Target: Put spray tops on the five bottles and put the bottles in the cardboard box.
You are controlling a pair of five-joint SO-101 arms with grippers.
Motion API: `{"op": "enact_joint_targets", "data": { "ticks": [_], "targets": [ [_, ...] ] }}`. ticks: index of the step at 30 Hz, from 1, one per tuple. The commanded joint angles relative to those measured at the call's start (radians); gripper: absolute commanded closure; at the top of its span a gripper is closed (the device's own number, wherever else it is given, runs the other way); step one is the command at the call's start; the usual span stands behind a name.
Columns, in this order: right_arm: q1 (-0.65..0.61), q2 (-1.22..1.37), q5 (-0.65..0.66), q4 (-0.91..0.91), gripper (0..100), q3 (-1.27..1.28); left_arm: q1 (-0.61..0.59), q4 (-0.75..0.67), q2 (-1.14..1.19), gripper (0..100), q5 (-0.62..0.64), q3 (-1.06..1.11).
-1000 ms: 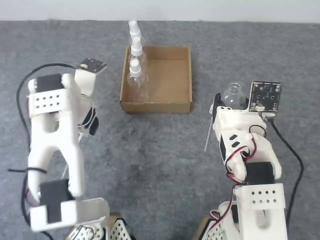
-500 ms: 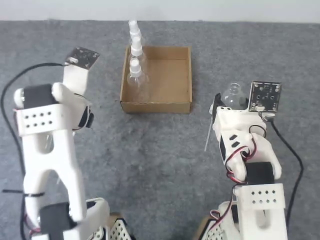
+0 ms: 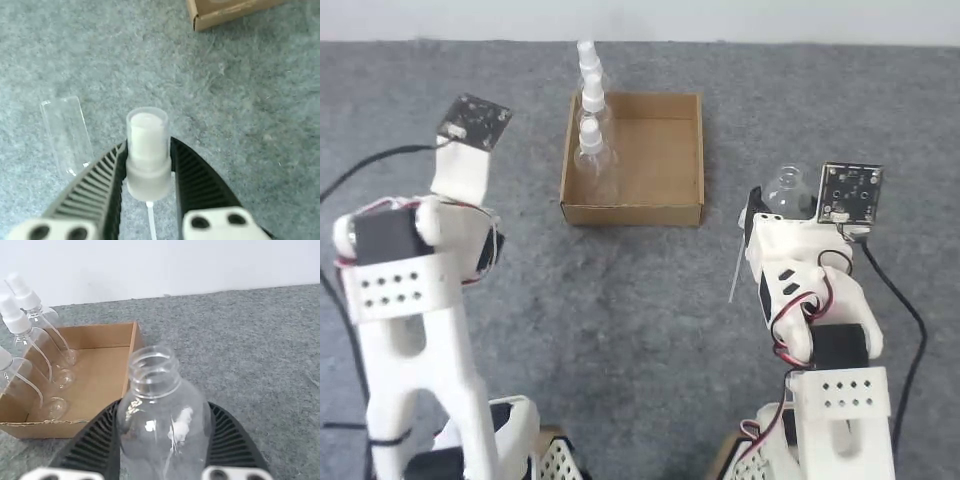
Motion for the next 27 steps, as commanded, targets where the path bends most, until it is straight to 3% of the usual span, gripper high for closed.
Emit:
{"op": "enact_joint_targets", "data": {
  "ticks": [1,13,27],
  "targets": [
    [-0.010,-0.035,0.014,-0.022,89.1,-0.005,-0.003,-0.086,-0.107,99,0.032,0.059],
    [-0.010,-0.047,0.014,0.007,89.1,-0.008,-0.005,-0.221,-0.331,99,0.043,0.255],
    [-0.093,-0.291,0.017,0.059,89.1,0.075,0.003,-0.301,-0.503,99,0.204,0.349]
  ]
}}
